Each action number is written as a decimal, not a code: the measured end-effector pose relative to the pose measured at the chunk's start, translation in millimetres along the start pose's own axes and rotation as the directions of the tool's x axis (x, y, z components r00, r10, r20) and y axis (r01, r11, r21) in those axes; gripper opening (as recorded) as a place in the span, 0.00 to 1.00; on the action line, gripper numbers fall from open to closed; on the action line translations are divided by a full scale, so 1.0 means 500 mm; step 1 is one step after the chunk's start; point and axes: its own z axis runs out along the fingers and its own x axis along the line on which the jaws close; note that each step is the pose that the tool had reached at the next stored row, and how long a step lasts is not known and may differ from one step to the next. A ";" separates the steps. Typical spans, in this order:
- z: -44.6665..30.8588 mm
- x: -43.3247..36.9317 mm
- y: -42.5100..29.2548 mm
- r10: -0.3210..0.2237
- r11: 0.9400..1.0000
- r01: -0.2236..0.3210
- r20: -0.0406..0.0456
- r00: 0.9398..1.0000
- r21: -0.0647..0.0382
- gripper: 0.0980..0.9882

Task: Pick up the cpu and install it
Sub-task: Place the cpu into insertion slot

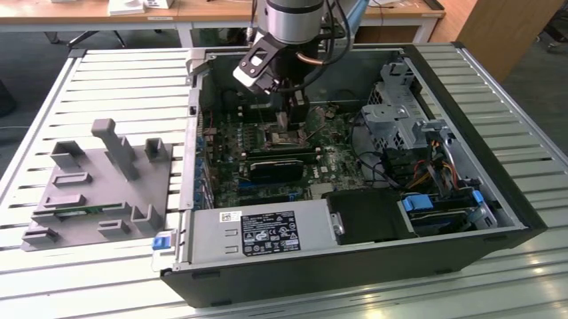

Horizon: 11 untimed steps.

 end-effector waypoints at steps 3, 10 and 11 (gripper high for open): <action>0.008 0.004 -0.003 0.003 1.000 -0.003 0.000 1.000 -0.004 0.49; 0.033 0.016 -0.005 0.020 1.000 -0.020 0.001 1.000 -0.004 0.49; 0.036 0.016 -0.005 0.020 1.000 -0.020 0.001 1.000 -0.004 0.49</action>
